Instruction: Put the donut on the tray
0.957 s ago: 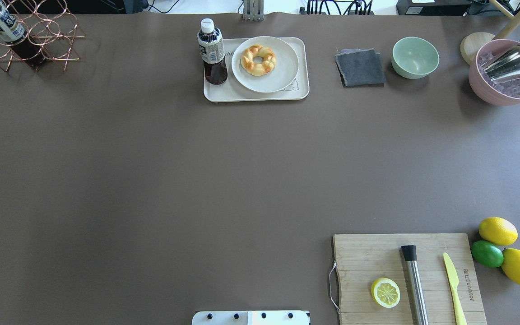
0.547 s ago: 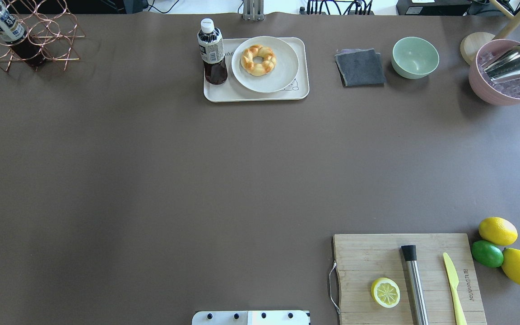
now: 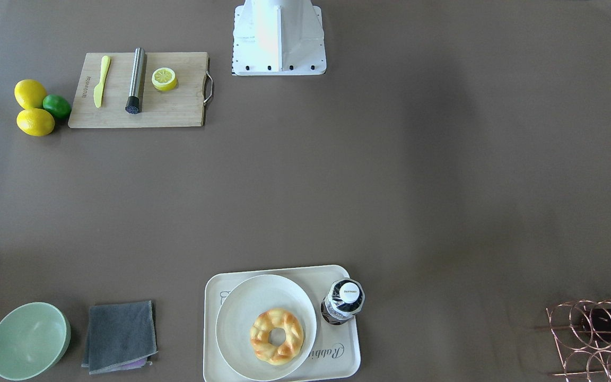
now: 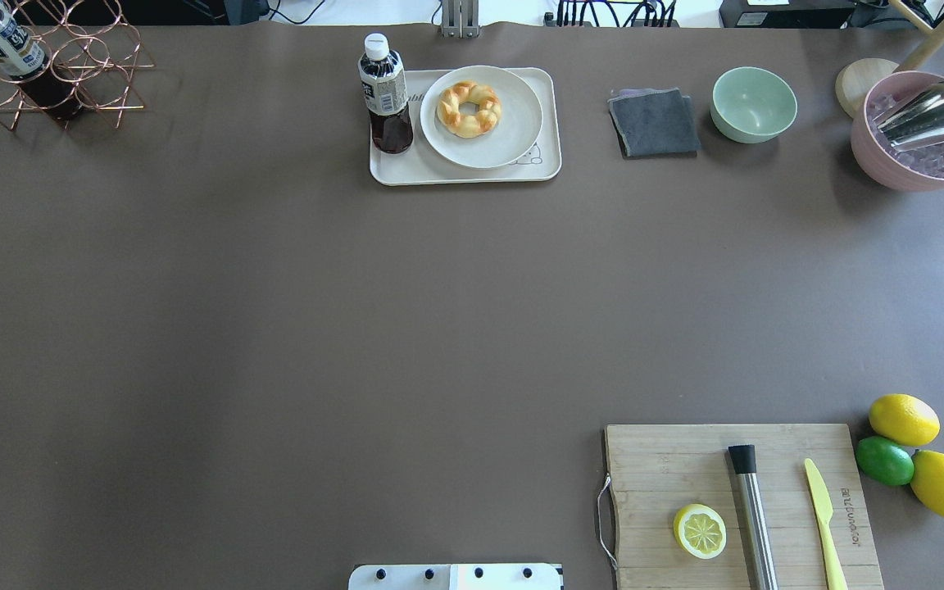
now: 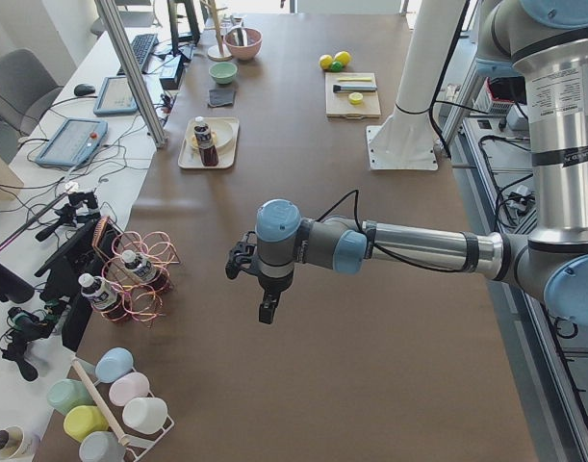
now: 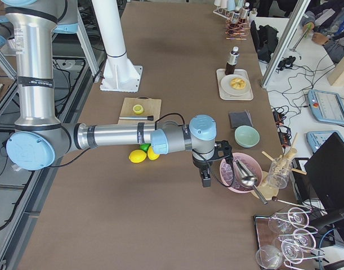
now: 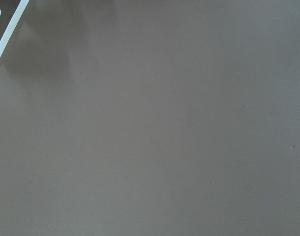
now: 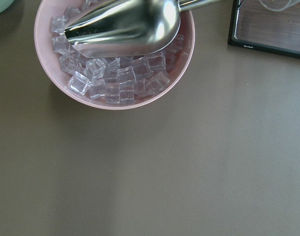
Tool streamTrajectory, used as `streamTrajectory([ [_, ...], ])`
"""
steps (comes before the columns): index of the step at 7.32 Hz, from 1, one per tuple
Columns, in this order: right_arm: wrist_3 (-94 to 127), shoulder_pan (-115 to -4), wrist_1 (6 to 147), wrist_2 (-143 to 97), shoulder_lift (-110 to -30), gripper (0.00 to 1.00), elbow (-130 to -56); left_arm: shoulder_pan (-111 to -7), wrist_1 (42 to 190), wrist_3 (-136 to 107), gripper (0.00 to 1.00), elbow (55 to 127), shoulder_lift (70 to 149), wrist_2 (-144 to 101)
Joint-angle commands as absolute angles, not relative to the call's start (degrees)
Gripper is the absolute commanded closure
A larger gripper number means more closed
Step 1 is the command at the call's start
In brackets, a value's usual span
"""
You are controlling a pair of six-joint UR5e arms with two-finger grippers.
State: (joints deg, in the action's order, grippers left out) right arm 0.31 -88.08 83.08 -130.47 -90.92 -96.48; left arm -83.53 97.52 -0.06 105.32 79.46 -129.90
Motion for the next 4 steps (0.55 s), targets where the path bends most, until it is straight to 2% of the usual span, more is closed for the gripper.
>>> streamTrajectory([
  [1,0.4,-88.3,85.8,-130.4,-90.7,0.00,-98.4,-84.2,103.4,-0.3,0.02,104.1,78.5,-129.9],
  [4,0.4,-88.3,86.7,-130.3,-90.8,0.00,-99.7,-84.3,103.3,-0.1,0.02,104.0,78.5,-129.6],
])
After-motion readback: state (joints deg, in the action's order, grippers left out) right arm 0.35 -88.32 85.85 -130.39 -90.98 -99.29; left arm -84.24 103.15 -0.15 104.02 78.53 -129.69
